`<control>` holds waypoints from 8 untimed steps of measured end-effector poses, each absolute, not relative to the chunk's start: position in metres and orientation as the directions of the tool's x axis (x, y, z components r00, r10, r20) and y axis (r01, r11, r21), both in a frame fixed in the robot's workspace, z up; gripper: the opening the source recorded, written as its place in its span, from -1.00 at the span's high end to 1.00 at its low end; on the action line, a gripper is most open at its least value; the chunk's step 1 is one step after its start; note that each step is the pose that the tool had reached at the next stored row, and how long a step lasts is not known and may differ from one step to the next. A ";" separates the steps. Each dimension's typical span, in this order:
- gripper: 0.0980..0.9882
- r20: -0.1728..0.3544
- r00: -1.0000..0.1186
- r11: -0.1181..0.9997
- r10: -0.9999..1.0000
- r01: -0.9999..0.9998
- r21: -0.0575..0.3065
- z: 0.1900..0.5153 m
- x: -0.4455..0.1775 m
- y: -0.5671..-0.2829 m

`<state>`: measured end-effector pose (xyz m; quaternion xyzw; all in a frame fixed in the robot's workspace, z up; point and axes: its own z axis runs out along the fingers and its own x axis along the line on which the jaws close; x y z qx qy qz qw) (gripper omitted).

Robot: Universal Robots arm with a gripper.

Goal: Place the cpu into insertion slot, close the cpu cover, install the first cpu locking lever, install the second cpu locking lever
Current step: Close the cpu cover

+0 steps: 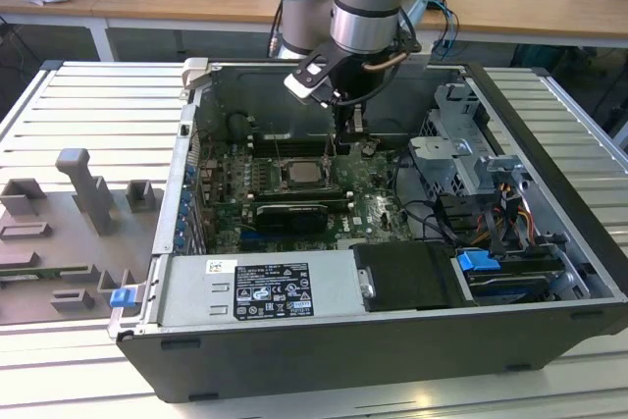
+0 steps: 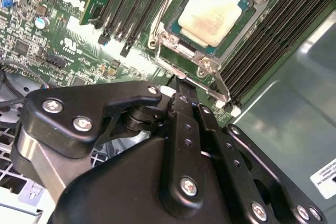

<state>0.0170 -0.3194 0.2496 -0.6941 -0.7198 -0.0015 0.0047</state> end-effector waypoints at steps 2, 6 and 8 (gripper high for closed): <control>0.98 0.009 -0.036 0.036 0.999 0.999 -0.004 0.249 0.013 -0.319; 0.98 0.009 -0.036 0.036 0.999 0.999 -0.004 0.248 0.005 -0.319; 0.98 0.009 -0.036 0.036 0.999 0.999 -0.004 0.246 0.001 -0.319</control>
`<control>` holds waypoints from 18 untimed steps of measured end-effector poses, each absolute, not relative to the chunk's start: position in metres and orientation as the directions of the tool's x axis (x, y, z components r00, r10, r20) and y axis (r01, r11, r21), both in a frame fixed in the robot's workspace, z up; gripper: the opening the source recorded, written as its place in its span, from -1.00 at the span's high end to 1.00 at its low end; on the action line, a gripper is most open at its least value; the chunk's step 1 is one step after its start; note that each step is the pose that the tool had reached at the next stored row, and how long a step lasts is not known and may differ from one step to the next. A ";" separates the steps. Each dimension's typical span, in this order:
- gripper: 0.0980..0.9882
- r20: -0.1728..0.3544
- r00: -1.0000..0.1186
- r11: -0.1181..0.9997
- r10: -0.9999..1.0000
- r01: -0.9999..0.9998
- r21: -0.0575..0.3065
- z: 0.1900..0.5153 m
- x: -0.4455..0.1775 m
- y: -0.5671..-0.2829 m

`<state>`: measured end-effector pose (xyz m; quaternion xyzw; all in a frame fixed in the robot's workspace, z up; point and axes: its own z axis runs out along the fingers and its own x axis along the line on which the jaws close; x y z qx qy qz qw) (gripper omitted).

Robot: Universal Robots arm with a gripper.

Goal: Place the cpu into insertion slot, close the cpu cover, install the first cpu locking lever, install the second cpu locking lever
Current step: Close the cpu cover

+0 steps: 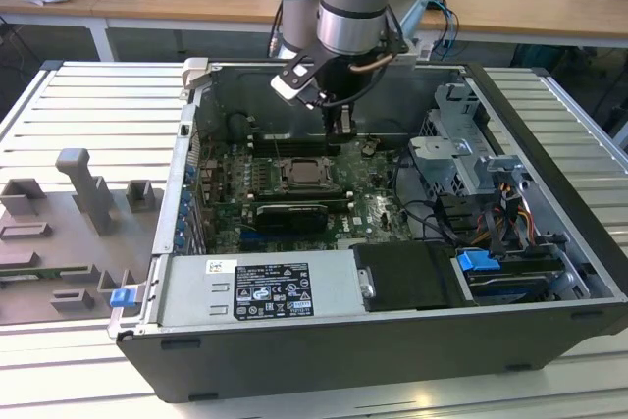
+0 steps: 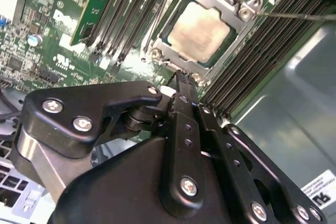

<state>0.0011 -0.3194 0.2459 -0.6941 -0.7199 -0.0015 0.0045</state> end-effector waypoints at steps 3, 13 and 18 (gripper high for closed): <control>0.98 0.009 -0.038 0.038 0.999 0.999 -0.004 0.237 -0.006 -0.319; 0.98 0.008 -0.045 0.045 0.999 0.999 0.004 0.217 -0.035 -0.319; 0.98 0.008 -0.048 0.048 0.999 0.999 0.006 0.215 -0.048 -0.319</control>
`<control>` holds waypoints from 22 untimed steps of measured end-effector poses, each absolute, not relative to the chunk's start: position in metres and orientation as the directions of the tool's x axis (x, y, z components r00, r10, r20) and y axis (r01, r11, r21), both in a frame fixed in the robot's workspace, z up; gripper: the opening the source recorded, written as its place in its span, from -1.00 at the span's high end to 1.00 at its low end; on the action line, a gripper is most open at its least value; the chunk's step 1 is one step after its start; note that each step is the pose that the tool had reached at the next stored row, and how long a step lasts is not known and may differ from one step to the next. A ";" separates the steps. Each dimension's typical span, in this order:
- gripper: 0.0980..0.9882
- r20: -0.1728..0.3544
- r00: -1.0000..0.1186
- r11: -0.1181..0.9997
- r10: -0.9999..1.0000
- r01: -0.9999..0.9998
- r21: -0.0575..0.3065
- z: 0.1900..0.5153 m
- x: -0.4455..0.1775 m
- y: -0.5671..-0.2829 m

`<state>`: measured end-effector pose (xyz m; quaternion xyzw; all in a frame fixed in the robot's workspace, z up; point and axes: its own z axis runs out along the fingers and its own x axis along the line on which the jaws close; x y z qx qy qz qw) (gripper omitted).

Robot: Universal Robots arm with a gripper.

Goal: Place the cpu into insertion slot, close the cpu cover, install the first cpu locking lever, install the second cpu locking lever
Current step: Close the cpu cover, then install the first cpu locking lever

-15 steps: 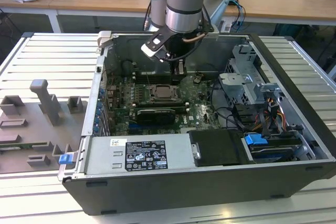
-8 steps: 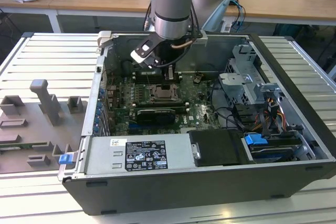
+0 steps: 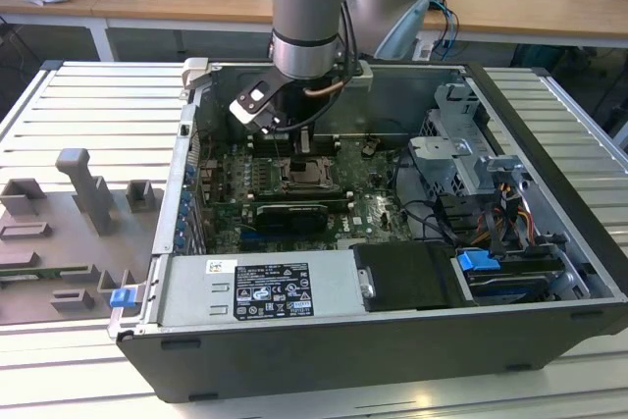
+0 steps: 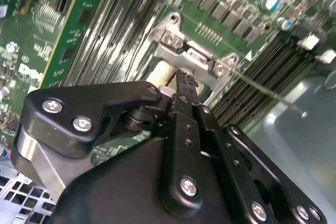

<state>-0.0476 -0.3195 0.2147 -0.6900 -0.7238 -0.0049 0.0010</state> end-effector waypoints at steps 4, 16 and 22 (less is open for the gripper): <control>0.98 0.008 -0.051 0.051 0.999 0.999 0.006 0.210 -0.049 -0.319; 0.98 0.008 -0.051 0.051 0.999 0.999 0.006 0.215 -0.040 -0.319; 0.98 0.008 -0.051 0.051 0.999 0.999 0.006 0.216 -0.034 -0.319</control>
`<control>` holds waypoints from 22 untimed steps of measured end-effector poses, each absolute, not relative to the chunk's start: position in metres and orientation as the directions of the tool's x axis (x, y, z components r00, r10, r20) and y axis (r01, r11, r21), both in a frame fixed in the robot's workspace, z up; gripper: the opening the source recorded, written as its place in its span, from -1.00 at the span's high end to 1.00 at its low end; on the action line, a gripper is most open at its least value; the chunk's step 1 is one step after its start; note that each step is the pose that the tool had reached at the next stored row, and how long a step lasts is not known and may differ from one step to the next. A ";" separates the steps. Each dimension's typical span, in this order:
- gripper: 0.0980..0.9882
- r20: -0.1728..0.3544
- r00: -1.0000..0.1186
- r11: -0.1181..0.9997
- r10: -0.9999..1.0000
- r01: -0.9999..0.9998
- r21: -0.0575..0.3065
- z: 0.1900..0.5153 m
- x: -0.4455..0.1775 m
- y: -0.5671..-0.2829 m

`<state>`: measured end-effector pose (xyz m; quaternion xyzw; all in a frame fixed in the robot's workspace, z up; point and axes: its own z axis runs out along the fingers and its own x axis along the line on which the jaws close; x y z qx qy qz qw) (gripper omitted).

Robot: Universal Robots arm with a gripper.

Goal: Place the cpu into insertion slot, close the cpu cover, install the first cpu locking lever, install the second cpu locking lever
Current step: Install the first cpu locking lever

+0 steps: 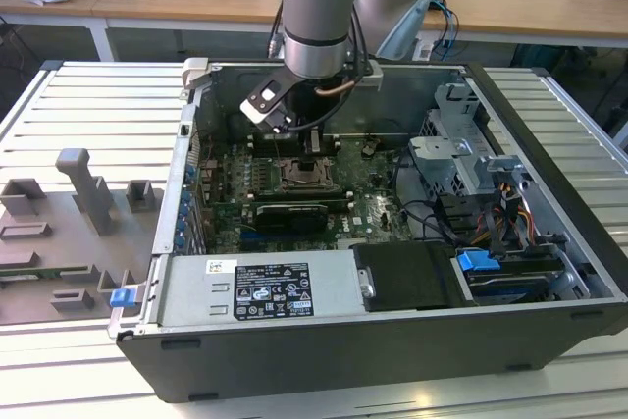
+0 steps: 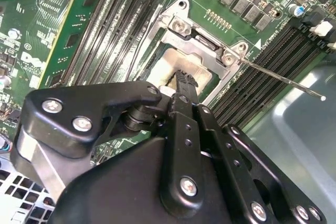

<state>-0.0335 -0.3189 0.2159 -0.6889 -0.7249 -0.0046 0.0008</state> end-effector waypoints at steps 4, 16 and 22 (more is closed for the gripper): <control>0.98 0.008 -0.051 0.051 0.999 0.999 0.006 0.218 -0.033 -0.319; 0.98 0.008 -0.051 0.051 0.999 0.999 0.006 0.235 -0.034 -0.319; 0.98 0.008 -0.051 0.051 0.999 0.999 0.006 0.239 -0.034 -0.319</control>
